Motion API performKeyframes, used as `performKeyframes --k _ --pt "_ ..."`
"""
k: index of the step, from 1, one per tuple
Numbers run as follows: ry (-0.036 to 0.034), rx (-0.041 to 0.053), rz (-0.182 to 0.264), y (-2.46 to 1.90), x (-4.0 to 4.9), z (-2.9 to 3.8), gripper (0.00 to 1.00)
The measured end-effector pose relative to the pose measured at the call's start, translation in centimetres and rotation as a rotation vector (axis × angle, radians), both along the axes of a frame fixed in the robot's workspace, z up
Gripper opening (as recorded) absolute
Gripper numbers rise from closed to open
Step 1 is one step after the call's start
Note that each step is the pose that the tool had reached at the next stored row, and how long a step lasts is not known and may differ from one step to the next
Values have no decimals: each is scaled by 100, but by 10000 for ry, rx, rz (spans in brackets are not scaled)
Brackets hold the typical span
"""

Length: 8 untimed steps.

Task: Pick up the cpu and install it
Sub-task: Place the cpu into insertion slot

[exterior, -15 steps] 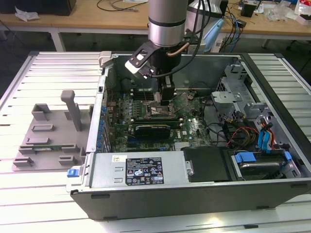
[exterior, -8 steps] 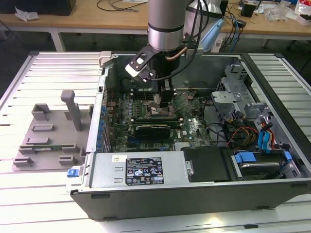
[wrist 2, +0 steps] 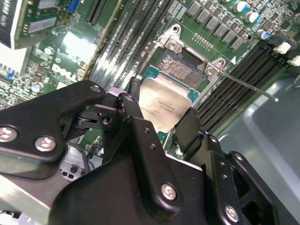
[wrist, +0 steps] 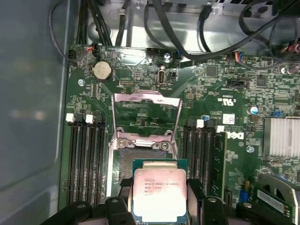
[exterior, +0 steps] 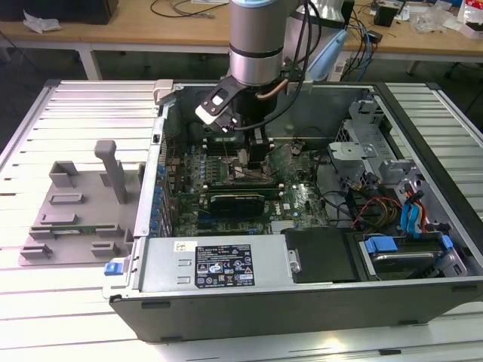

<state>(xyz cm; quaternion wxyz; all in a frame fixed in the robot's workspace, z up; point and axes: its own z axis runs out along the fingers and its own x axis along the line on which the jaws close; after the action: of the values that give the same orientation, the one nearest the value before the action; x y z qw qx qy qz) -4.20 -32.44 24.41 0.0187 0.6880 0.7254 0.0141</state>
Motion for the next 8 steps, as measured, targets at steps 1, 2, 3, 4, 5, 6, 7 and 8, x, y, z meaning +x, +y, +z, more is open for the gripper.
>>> performKeyframes --k 1,2,3,4,5,6,7,8 --pt "9 1 20 12 0 -28 55" --pt "38 -2 20 14 0 -50 55" --pt "64 -1 17 17 -1 -66 55" --pt "81 -3 18 21 0 -75 55" --pt "98 -5 19 31 0 -84 55" --pt "104 -5 19 36 0 -90 55" --pt "122 -10 19 47 0 -105 55" --pt "138 -20 19 53 0 -115 55"
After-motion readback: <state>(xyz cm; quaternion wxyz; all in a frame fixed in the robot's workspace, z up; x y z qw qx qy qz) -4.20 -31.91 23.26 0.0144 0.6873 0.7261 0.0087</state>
